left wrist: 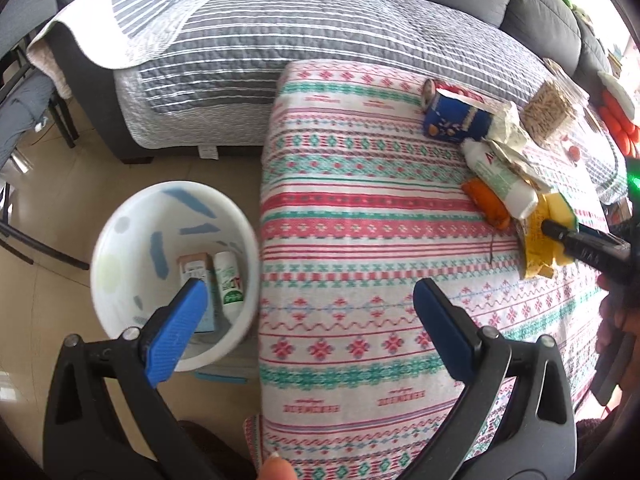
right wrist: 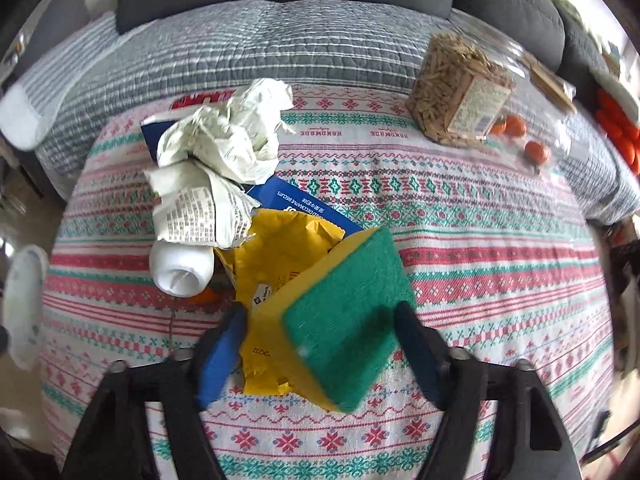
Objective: Collect trash
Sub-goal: 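Grasp the green-yellow sponge with the right gripper and lift it, then grasp the crumpled receipt paper with the left gripper and lift it, then drop the paper into the bin with the left gripper while the right gripper drops the sponge in, then grasp the white bottle with the left gripper while the right gripper approaches the yellow bag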
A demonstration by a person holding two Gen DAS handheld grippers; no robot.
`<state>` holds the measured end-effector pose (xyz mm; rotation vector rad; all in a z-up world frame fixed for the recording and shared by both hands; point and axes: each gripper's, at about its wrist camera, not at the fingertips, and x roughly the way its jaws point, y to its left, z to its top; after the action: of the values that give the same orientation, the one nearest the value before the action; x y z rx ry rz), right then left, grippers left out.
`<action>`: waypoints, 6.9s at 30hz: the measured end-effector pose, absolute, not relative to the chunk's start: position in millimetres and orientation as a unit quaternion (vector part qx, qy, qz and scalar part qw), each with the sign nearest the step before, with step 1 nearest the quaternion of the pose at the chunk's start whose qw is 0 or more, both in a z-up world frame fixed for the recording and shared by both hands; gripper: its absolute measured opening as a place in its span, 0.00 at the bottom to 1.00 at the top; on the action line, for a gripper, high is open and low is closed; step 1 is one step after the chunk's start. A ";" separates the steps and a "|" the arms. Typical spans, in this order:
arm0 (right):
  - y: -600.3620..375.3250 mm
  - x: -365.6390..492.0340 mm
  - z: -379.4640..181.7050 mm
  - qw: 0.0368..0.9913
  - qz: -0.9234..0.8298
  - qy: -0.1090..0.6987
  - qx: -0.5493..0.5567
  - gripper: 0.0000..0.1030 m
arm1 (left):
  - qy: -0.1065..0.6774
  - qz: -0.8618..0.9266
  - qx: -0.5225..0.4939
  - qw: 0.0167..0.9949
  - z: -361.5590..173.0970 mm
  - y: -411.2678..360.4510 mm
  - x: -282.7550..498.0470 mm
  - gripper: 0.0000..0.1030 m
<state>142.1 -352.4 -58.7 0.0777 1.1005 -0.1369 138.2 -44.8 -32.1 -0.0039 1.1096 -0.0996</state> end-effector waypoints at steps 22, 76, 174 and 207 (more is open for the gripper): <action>-439.2 85.4 -11.9 0.861 -0.056 0.468 0.189 0.30 | 0.508 -0.140 -0.035 0.849 -24.2 -151.6 197.7 0.78; -326.5 77.9 6.2 0.880 0.025 0.459 0.120 0.30 | 0.506 -0.239 -0.145 0.816 -23.4 -58.9 134.8 0.02; -315.4 110.9 -33.9 0.856 -0.032 0.506 0.097 0.82 | 0.513 -0.032 -0.001 0.858 -38.6 13.5 143.8 0.92; -340.5 154.5 -107.3 0.799 -0.072 0.591 0.080 0.82 | 0.515 -0.091 -0.021 0.852 -83.0 -105.3 213.1 0.66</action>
<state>154.5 -340.5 -107.3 0.1709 1.2679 -0.1555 213.1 -105.3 -83.0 -0.0446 1.0829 -0.1925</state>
